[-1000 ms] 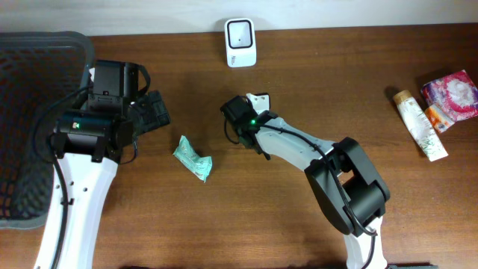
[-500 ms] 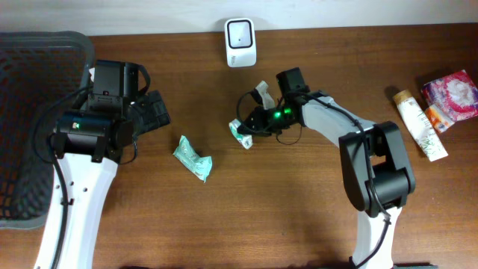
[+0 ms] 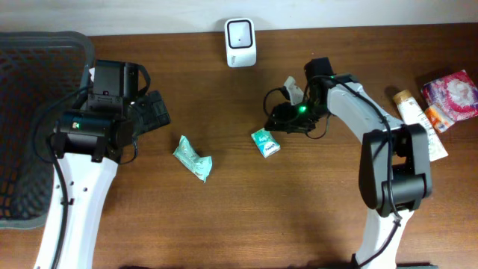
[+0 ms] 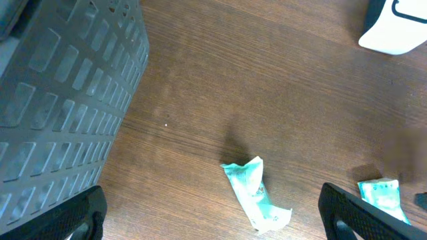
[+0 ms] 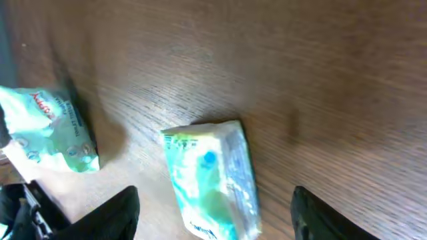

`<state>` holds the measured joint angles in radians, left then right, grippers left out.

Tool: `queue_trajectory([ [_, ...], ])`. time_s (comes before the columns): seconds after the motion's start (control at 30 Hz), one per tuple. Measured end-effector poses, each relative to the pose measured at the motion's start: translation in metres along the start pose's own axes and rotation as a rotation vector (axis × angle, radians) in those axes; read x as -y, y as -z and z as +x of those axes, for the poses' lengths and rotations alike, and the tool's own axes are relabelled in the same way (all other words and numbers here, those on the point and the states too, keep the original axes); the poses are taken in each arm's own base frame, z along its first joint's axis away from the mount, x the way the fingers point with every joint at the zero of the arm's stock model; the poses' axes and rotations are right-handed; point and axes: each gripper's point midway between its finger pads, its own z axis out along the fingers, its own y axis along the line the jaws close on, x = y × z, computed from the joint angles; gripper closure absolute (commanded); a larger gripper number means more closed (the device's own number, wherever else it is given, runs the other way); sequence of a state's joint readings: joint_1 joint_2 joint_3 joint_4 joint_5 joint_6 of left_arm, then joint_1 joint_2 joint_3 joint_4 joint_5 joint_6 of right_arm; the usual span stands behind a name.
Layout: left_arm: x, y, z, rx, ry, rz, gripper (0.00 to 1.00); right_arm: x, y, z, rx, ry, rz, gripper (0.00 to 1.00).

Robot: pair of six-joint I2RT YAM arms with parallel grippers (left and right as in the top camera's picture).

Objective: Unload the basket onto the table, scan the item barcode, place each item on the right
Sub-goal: 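Lift the green packet and hold it before the scanner, then carry the green packet to the right edge and release it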

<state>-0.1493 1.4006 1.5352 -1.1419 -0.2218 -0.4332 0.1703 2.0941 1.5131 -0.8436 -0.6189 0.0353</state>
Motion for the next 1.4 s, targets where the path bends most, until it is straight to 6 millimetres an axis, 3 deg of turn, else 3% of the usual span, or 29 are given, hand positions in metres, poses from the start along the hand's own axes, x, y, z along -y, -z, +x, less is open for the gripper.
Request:
queue_trajectory([
  [0.03,0.0,0.0,0.0,0.0,0.0,0.0,0.01,-0.003,-0.005,0.001,-0.007,0.031,0.028,0.28],
  [0.07,0.0,0.0,0.0,0.0,0.0,0.0,0.01,-0.007,-0.013,0.0,-0.005,0.07,0.062,0.35],
  [0.1,0.0,0.0,0.0,0.0,0.0,0.0,0.01,-0.007,-0.021,0.003,-0.012,0.08,0.099,0.65],
  [0.13,0.0,0.0,0.0,0.0,0.0,0.0,0.01,-0.004,-0.026,0.005,-0.018,0.076,0.127,0.75],
  [0.27,0.0,0.0,0.0,0.0,0.0,0.0,0.01,0.004,-0.03,0.009,-0.032,0.048,0.152,0.81],
  [0.3,0.0,0.0,0.0,0.0,0.0,0.0,0.01,0.004,-0.031,0.009,-0.033,0.047,0.154,0.78],
  [0.33,0.0,0.0,0.0,0.0,0.0,0.0,0.01,0.004,-0.032,0.01,-0.037,0.046,0.154,0.63],
  [0.4,0.0,0.0,0.0,0.0,0.0,0.0,0.01,0.005,-0.036,0.017,-0.052,0.046,0.159,0.62],
  [0.43,0.0,0.0,0.0,0.0,0.0,0.0,0.01,0.005,-0.039,0.021,-0.065,0.042,0.155,0.67],
  [0.47,0.0,0.0,0.0,0.0,0.0,0.0,0.01,0.005,-0.04,0.023,-0.07,0.039,0.151,0.96],
  [0.57,0.0,0.0,0.0,0.0,0.0,0.0,0.01,-0.003,-0.042,0.03,-0.082,0.026,0.093,0.96],
  [0.67,0.0,0.0,0.0,-0.001,0.0,0.0,0.01,-0.052,-0.035,0.029,-0.096,0.042,-0.241,0.96],
  [0.73,0.0,0.0,0.0,0.0,0.0,0.0,0.01,-0.088,0.008,-0.007,0.022,0.106,-0.538,0.96],
  [0.77,0.0,0.0,0.0,-0.001,-0.001,0.0,0.01,-0.102,0.041,-0.024,0.094,0.158,-0.707,0.96],
  [0.83,0.0,0.0,0.0,0.0,0.0,0.0,0.01,-0.107,0.067,-0.031,0.13,0.167,-0.833,0.96],
  [0.97,0.0,0.0,0.0,0.001,0.0,0.0,0.01,-0.12,0.084,-0.058,0.196,0.273,-0.884,0.96],
  [1.0,0.0,0.0,0.0,-0.001,0.0,0.0,0.01,-0.127,0.095,-0.073,0.218,0.306,-0.895,0.96],
  [1.07,0.0,0.0,0.0,0.0,0.0,0.0,0.01,-0.139,0.111,-0.084,0.19,0.248,-0.913,0.96],
  [1.23,0.0,0.0,0.0,0.0,0.0,0.0,0.01,-0.14,0.114,-0.085,0.098,0.061,-0.927,0.96],
  [1.33,0.0,0.0,0.0,0.0,0.0,0.0,0.01,-0.141,0.113,-0.085,0.098,0.066,-0.927,0.96],
  [1.4,0.0,0.0,0.0,0.0,0.0,0.0,0.01,-0.148,0.107,-0.084,0.138,0.16,-0.919,0.96],
])
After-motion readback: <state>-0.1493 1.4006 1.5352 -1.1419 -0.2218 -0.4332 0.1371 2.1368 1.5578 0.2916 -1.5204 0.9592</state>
